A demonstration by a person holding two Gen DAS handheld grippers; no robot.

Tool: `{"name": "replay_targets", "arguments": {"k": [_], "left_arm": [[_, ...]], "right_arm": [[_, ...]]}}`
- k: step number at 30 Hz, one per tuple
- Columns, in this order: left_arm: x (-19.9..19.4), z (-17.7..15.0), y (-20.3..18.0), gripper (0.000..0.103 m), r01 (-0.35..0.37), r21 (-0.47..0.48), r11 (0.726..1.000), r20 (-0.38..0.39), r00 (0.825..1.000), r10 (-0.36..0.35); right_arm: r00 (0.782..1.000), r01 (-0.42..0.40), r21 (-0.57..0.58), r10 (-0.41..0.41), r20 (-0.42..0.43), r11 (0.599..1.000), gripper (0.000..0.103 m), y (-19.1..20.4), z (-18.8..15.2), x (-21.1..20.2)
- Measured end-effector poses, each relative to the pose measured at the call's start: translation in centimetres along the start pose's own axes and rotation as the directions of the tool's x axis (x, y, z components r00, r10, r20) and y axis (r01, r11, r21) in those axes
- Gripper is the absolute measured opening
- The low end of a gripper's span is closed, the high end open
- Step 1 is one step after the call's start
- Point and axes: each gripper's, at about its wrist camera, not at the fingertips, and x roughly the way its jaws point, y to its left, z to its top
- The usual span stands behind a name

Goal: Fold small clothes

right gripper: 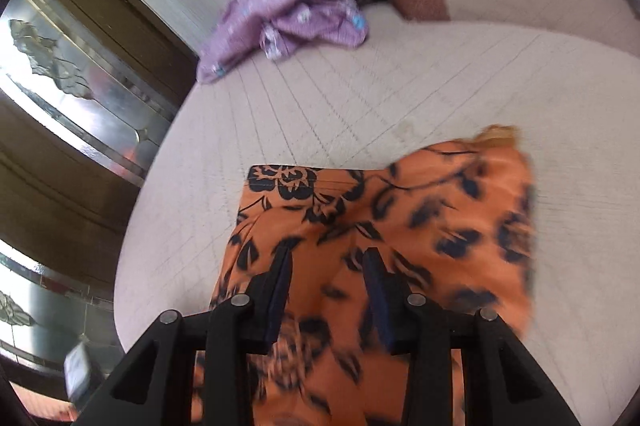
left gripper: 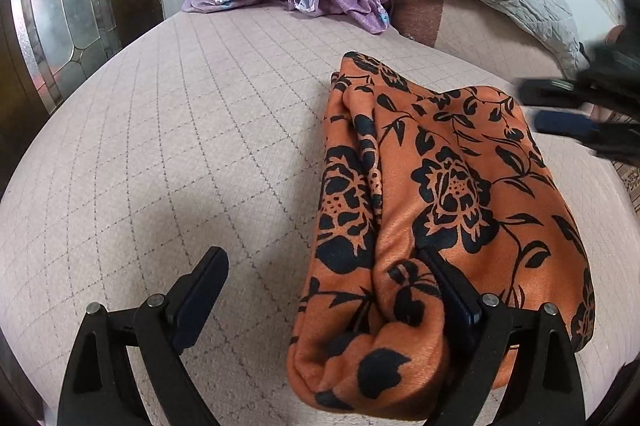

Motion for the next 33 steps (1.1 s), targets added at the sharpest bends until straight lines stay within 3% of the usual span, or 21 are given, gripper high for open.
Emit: {"name": "replay_targets", "arguments": {"k": [6,10,12,15,19,20,22,23,27,30,33], "left_arm": [[-0.2,-0.1,-0.4,0.096,-0.018,0.007,1.0,0.009,1.0,0.018],[-0.4,-0.2,-0.6,0.096,-0.033,0.011,0.999,0.015,0.999,0.033],[-0.7,-0.1,-0.7,0.096,-0.039,0.018,0.999,0.017,0.999,0.039],[-1.3,0.3,-0.7,0.096,-0.041,0.03,0.999,0.028,0.999,0.04],[-3.3,1.6,-0.1,0.096,-0.055,0.027,0.998,0.111,0.992,0.052],[-3.6,2.0,0.3,0.096,-0.036,0.022,0.999,0.118,0.992,0.033],[-3.3,2.7,1.3,0.096,0.03,-0.011,0.999,0.091,0.995,-0.029],[-2.7,3.2,2.3,0.096,0.095,-0.054,0.994,0.044,0.995,-0.093],[-0.2,3.5,4.6,0.096,0.211,-0.236,0.949,-0.078,0.969,-0.235],[2.0,3.2,5.2,0.096,0.299,-0.346,0.89,-0.153,0.917,-0.367],[2.1,3.1,5.2,0.097,0.324,-0.373,0.869,-0.134,0.908,-0.396]], "right_arm": [[0.999,0.017,0.011,-0.017,0.034,1.0,0.041,-0.5,-5.1,-5.3],[0.997,0.042,0.006,-0.041,-0.065,0.999,0.041,-1.0,-9.0,-3.1],[0.997,0.062,-0.014,-0.063,-0.05,0.998,0.042,-1.4,-10.4,-1.8],[0.997,0.063,0.004,-0.063,-0.045,0.998,0.041,-1.3,-9.9,-2.3],[1.0,0.014,0.03,-0.013,-0.025,0.999,0.042,-1.8,-9.3,-4.2],[1.0,-0.009,0.044,0.009,-0.001,0.999,0.042,-2.2,-9.6,-5.1],[0.997,-0.045,0.099,0.039,0.061,0.994,0.071,-3.8,-9.9,-6.4],[0.994,-0.064,0.143,0.05,0.1,0.988,0.075,-5.1,-10.2,-6.9],[0.981,-0.192,0.311,0.171,0.093,0.931,0.075,-10.0,-10.2,-6.0],[0.961,-0.276,0.375,0.26,0.093,0.885,0.075,-11.9,-10.0,-3.5],[0.954,-0.294,0.432,0.291,0.075,0.853,0.075,-13.4,-9.6,-0.4]]}}
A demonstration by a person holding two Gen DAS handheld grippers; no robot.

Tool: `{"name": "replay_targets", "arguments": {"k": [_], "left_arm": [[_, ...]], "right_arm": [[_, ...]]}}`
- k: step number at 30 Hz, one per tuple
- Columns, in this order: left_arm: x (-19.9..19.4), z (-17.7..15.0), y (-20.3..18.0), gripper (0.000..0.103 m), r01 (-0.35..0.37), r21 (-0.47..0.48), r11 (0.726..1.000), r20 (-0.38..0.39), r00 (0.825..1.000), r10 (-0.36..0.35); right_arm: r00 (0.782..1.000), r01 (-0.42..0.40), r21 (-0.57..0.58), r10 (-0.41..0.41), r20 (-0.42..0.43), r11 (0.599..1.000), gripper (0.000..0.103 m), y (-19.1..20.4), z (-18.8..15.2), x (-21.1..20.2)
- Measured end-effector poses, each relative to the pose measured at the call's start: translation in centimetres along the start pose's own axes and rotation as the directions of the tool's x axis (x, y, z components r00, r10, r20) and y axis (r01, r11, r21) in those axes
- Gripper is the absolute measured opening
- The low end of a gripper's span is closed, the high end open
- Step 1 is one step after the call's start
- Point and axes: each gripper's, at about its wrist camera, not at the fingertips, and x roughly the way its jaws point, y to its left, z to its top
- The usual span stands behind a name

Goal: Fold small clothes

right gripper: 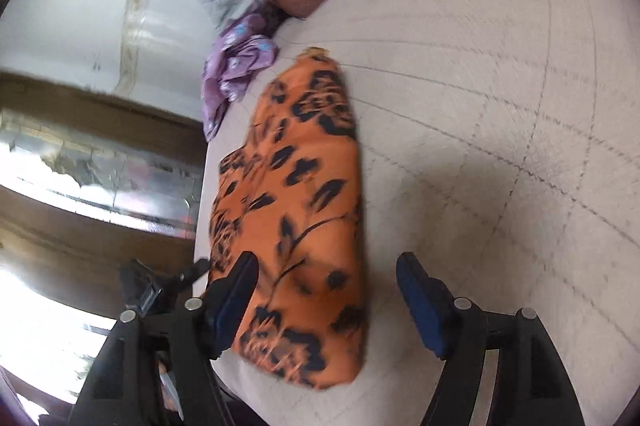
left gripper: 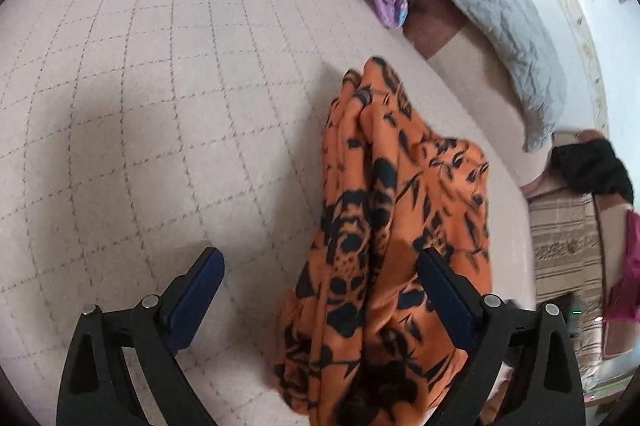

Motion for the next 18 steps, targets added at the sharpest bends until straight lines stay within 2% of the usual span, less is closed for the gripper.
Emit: {"name": "replay_targets", "arguments": {"k": [5,8,10,13,14,15,16,18], "left_arm": [[0.7,0.3,-0.5,0.098,0.059,-0.01,0.998,-0.015,0.998,-0.059],[1.8,0.5,-1.2,0.097,0.164,-0.023,0.986,-0.06,0.984,-0.165],[2.4,0.4,-2.1,0.097,0.167,0.002,0.986,-0.071,0.984,-0.166],[3.1,0.0,-3.4,0.074,0.101,0.068,0.993,-0.069,0.993,-0.097],[3.2,0.0,-3.6,0.061,0.073,0.08,0.994,-0.057,0.996,-0.069],[3.2,0.0,-3.6,0.053,0.064,0.083,0.994,-0.05,0.997,-0.06],[3.2,0.0,-3.7,0.051,0.067,0.08,0.995,-0.046,0.997,-0.063],[2.8,-0.1,-4.2,0.037,0.081,0.095,0.992,-0.022,0.997,-0.079]], "right_arm": [[0.997,-0.057,-0.045,0.055,-0.045,0.997,0.075,1.4,1.9,3.8],[0.997,-0.042,-0.084,0.036,-0.064,0.996,0.075,3.1,3.1,6.5],[0.999,-0.003,-0.109,-0.003,-0.053,0.994,0.072,4.2,3.6,7.8],[0.999,0.022,-0.132,-0.025,-0.027,0.991,0.061,4.9,3.8,8.8],[0.999,0.024,-0.135,-0.027,-0.018,0.99,0.059,4.9,3.8,8.9],[1.0,0.026,-0.14,-0.028,-0.01,0.99,0.054,5.0,3.8,9.1],[1.0,0.028,-0.147,-0.029,0.001,0.989,0.05,5.0,3.8,9.1],[0.999,0.043,-0.162,-0.04,0.024,0.986,0.047,5.3,3.7,9.2]]}}
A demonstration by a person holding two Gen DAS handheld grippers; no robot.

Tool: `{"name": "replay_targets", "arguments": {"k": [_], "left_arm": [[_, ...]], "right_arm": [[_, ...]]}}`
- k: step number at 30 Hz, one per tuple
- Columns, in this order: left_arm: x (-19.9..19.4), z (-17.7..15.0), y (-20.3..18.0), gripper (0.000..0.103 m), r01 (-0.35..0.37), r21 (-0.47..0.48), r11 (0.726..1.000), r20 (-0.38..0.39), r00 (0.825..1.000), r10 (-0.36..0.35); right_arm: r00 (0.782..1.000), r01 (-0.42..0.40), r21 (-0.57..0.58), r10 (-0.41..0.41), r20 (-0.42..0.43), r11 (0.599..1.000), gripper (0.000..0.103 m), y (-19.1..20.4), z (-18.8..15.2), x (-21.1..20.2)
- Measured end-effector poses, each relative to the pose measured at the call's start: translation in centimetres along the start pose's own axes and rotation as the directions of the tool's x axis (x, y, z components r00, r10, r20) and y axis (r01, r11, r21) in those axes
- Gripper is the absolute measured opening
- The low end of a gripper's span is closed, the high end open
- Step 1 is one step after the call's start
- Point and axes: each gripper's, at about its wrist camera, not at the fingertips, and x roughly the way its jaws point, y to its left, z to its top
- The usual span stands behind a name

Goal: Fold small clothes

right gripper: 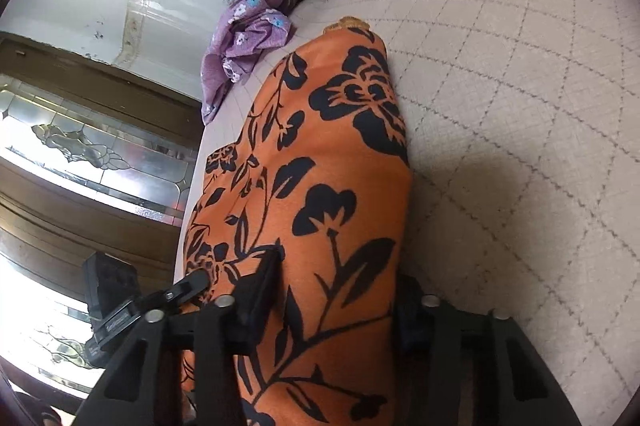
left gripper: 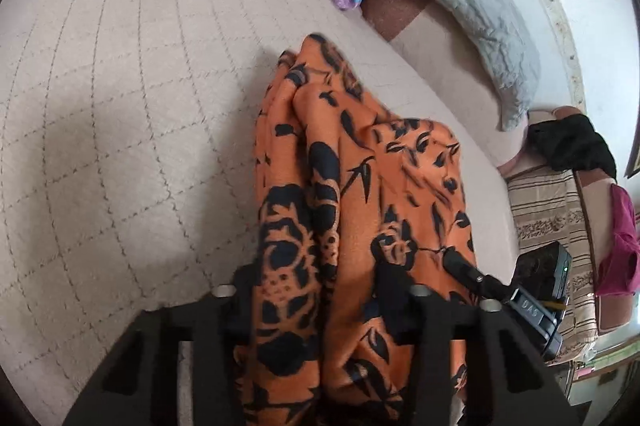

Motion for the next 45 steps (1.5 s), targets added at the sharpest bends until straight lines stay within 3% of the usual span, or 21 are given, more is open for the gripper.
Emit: {"name": "replay_targets", "arguments": {"k": [7,12,17,22,25,26,27,28,31,34,35,37,39,40,42,43,45], "left_arm": [[-1.8,-1.1,-3.9,0.032,0.001,0.119,0.993,0.06,0.998,-0.008],[-4.1,-3.8,-8.2,0.032,0.032,0.186,0.982,0.107,0.993,-0.053],[-5.1,-7.7,-12.1,0.032,0.019,0.242,0.97,0.114,0.992,-0.048],[-4.0,-11.1,-13.7,0.032,-0.042,0.258,0.965,0.107,0.994,0.015],[-1.7,-12.5,-13.0,0.034,-0.13,0.268,0.955,0.077,0.991,0.113],[-0.3,-12.8,-12.5,0.035,-0.179,0.266,0.947,0.055,0.984,0.171],[0.7,-13.0,-12.0,0.043,-0.234,0.263,0.936,0.049,0.972,0.229],[0.7,-13.3,-11.6,0.046,-0.249,0.265,0.932,0.074,0.969,0.238],[-1.5,-13.6,-12.8,0.052,-0.319,0.315,0.894,0.134,0.947,0.291],[-4.1,-14.1,-14.6,0.057,-0.42,0.356,0.834,0.239,0.904,0.354],[-5.3,-14.5,-15.2,0.065,-0.451,0.357,0.818,0.278,0.887,0.368],[-6.5,-15.6,-15.3,0.071,-0.484,0.354,0.8,0.323,0.866,0.381],[-6.7,-16.9,-15.7,0.076,-0.534,0.371,0.759,0.379,0.834,0.402],[-5.7,-17.4,-15.8,0.077,-0.57,0.393,0.721,0.392,0.813,0.43],[-3.0,-17.9,-15.5,0.078,-0.61,0.434,0.663,0.345,0.793,0.503],[-2.7,-18.1,-14.8,0.078,-0.611,0.444,0.655,0.324,0.791,0.518],[-1.6,-18.2,-14.1,0.078,-0.617,0.442,0.651,0.296,0.786,0.543]], "right_arm": [[0.996,0.054,-0.075,-0.049,0.069,0.996,0.039,2.2,0.2,-2.7],[0.993,0.05,-0.116,-0.037,0.111,0.992,0.039,3.0,0.9,-7.0],[0.99,0.06,-0.131,-0.043,0.135,0.99,0.038,2.8,-0.2,-11.8],[0.988,0.058,-0.085,-0.044,0.149,0.995,0.039,0.9,-2.2,-14.1],[0.988,0.077,-0.057,-0.068,0.138,0.995,0.038,-1.3,-3.9,-12.8],[0.988,0.088,-0.044,-0.082,0.129,0.995,0.039,-2.2,-4.4,-12.0],[0.989,0.11,0.0,-0.109,0.096,0.994,0.039,-3.6,-4.8,-10.5],[0.986,0.143,0.018,-0.144,0.085,0.99,0.049,-4.3,-5.1,-9.9],[0.975,0.184,0.006,-0.183,0.128,0.983,0.059,-3.7,-5.2,-10.6],[0.949,0.241,-0.076,-0.218,0.229,0.968,0.059,-1.0,-5.3,-13.8],[0.936,0.266,-0.107,-0.23,0.267,0.958,0.059,0.2,-5.6,-14.8],[0.923,0.292,-0.147,-0.238,0.303,0.945,0.059,1.8,-6.7,-16.0],[0.934,0.263,-0.165,-0.209,0.288,0.951,0.056,2.0,-8.3,-17.0],[0.945,0.246,-0.165,-0.199,0.259,0.955,0.053,2.1,-9.1,-16.4],[0.959,0.273,-0.17,-0.253,0.128,0.947,0.044,1.2,-10.8,-14.0],[0.948,0.314,-0.186,-0.298,0.109,0.931,0.045,1.0,-11.4,-13.3],[0.932,0.359,-0.243,-0.331,0.151,0.901,0.044,2.0,-12.0,-13.6]]}}
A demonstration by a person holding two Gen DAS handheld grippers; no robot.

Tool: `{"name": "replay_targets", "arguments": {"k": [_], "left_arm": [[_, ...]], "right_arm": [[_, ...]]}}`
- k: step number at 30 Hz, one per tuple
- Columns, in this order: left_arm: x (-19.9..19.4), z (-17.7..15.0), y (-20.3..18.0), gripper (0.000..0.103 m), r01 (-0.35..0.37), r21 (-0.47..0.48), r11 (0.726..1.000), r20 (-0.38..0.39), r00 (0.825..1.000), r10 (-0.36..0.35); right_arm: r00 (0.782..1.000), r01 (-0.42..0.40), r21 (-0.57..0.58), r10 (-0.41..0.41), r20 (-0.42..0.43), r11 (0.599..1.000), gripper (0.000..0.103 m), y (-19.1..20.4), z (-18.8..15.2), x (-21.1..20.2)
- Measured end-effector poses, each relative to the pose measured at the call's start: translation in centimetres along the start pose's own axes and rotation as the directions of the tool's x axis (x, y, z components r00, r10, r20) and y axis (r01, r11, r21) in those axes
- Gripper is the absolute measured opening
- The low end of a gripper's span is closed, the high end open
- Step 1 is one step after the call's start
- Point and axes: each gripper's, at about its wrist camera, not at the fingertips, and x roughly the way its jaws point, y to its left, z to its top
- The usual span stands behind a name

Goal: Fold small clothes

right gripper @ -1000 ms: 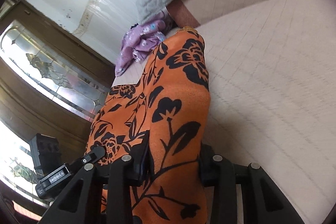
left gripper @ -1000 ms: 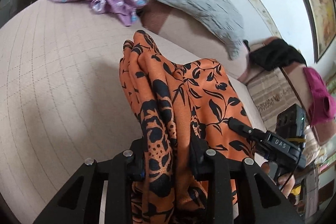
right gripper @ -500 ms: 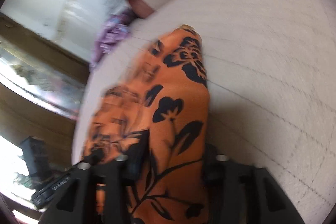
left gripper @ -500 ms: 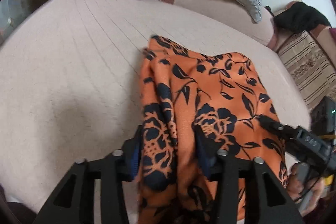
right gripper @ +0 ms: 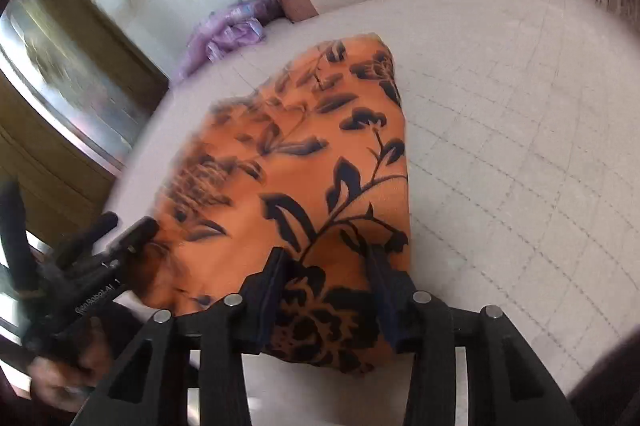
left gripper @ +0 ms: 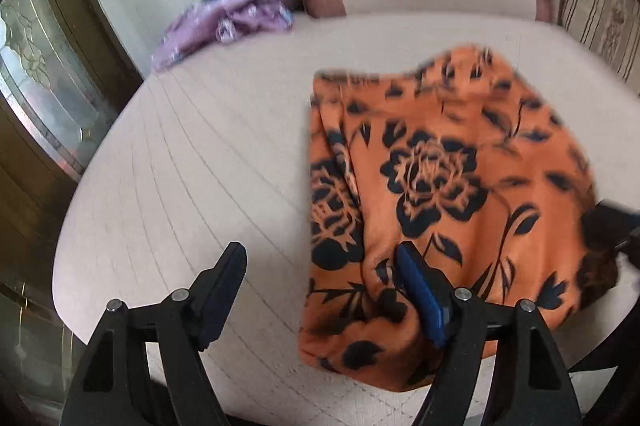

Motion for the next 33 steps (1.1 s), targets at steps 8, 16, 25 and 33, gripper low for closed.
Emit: {"name": "replay_targets", "arguments": {"k": [8,16,25,33], "left_arm": [[-8.9,2.8,3.0,0.078,-0.003,-0.073,0.997,0.204,0.979,0.018],[-17.3,4.3,4.2,0.096,-0.038,-0.154,0.987,0.361,0.928,0.092],[-21.1,4.5,5.3,0.1,-0.092,-0.202,0.975,0.404,0.899,0.169],[-22.8,4.0,6.5,0.1,-0.134,-0.23,0.964,0.425,0.877,0.224]], "right_arm": [[0.982,0.038,-0.05,-0.028,0.186,0.998,0.045,1.8,1.6,-9.3],[0.917,0.11,-0.085,-0.068,0.392,0.99,0.062,5.9,2.4,-17.3],[0.895,0.139,-0.094,-0.085,0.438,0.986,0.063,7.7,1.9,-19.4],[0.897,0.141,-0.105,-0.082,0.435,0.984,0.063,8.3,2.3,-18.6]]}}
